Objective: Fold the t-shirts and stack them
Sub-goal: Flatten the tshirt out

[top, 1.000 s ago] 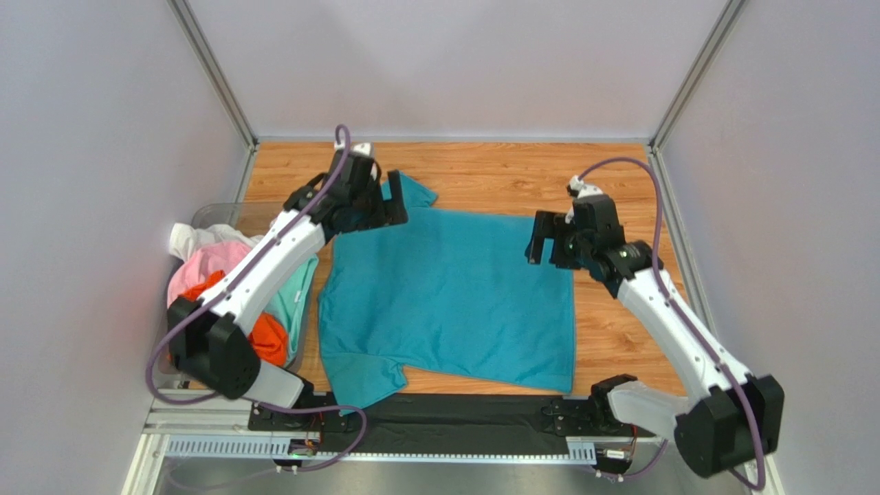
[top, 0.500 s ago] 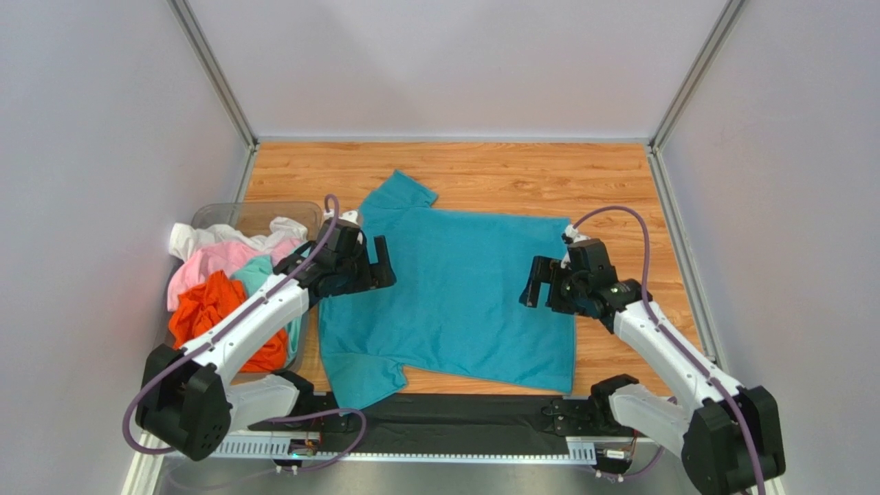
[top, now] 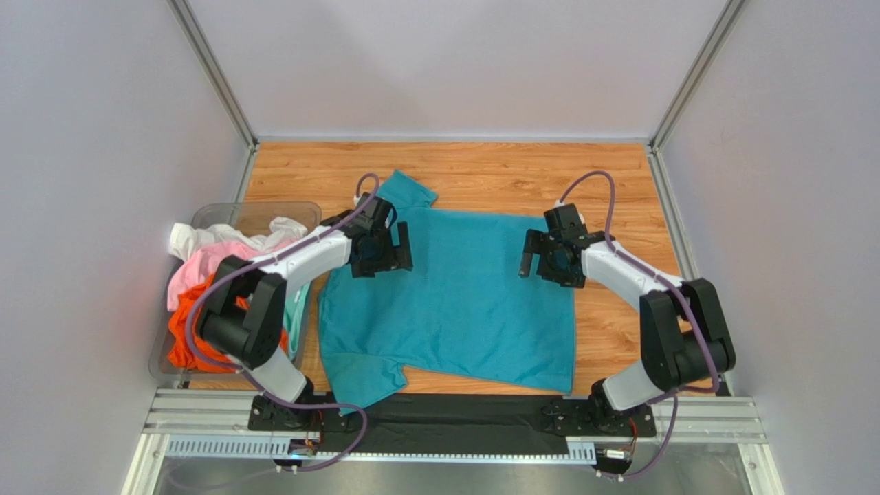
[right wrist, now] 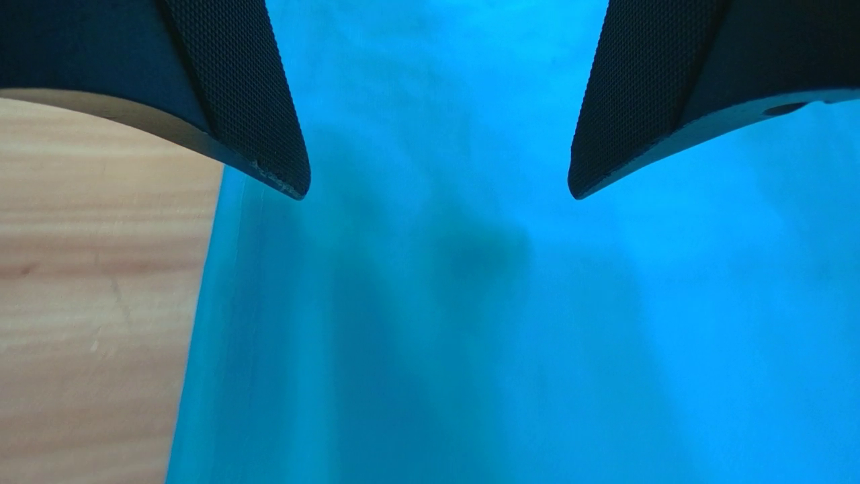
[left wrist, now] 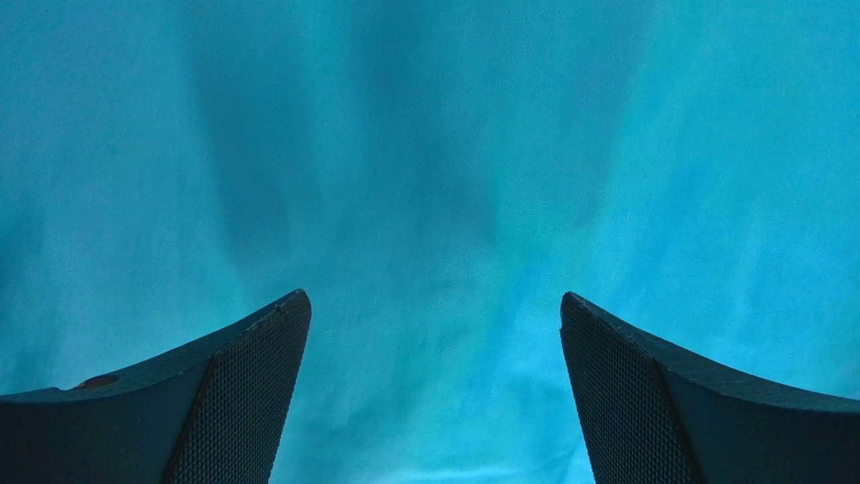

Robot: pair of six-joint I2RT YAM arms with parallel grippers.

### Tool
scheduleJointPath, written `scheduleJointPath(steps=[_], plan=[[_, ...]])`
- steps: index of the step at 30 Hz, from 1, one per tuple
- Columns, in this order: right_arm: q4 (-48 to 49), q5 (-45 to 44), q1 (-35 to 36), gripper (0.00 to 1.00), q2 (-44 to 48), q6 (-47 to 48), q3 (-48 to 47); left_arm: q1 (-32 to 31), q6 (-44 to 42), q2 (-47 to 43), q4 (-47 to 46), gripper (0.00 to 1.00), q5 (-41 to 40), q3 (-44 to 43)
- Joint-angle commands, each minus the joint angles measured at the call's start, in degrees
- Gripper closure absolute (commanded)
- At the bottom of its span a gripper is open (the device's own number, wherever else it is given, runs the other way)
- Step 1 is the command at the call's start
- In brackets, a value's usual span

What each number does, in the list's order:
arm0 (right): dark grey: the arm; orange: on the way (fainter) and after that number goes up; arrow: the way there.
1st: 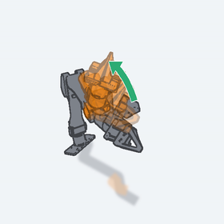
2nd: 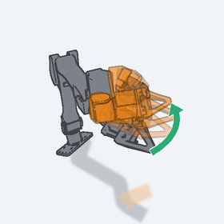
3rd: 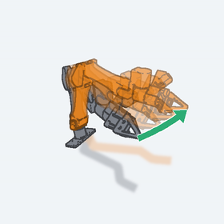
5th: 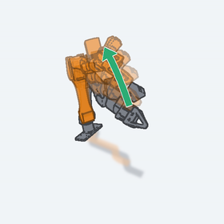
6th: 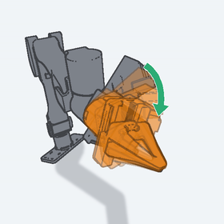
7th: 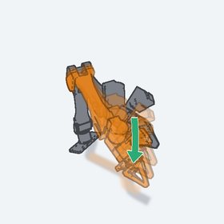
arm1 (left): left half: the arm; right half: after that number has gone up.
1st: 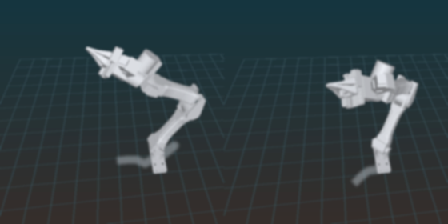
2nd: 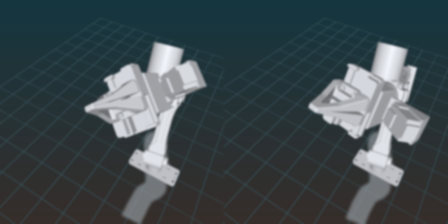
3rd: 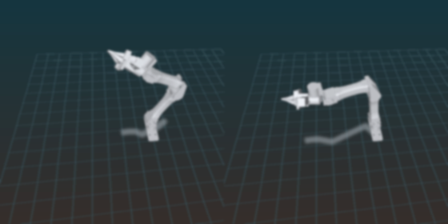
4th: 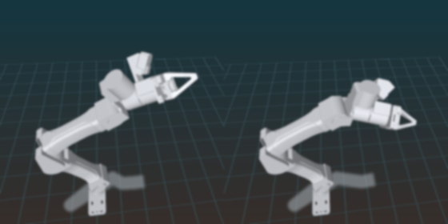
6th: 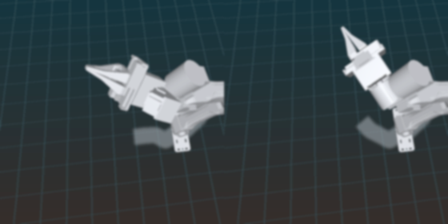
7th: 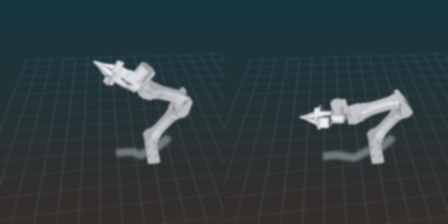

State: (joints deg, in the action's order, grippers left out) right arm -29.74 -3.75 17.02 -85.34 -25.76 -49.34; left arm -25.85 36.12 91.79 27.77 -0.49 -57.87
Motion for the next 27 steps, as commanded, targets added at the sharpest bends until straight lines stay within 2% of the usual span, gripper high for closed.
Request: scheduleJointPath(steps=[1, 14, 20, 24, 27], plan=[[2.2, -3.0, -2.1, 0.0, -5.5, 0.5, -4.9, -0.2, 0.3, 5.5, 0.0, 0.0, -0.2, -4.8], [0.6, 1.5, -11.2, 0.02, -25.0, 1.7, -20.6, 0.0, 0.9, 25.2, 3.7, 0.0, 1.8, -23.8], [-2.8, 2.9, -14.0, 0.02, -32.7, 3.9, -32.2, 0.3, 0.0, 33.6, 6.7, 0.0, 4.4, -35.5], [-5.4, 7.0, -15.2, 0.02, -37.4, 4.4, -39.5, 0.9, 0.4, 37.8, 8.4, 0.0, 4.9, -41.7], [-8.0, 5.9, -15.6, 0.0, -41.1, 4.1, -45.3, 1.4, 0.6, 40.0, 8.4, 0.0, 4.9, -45.4]])
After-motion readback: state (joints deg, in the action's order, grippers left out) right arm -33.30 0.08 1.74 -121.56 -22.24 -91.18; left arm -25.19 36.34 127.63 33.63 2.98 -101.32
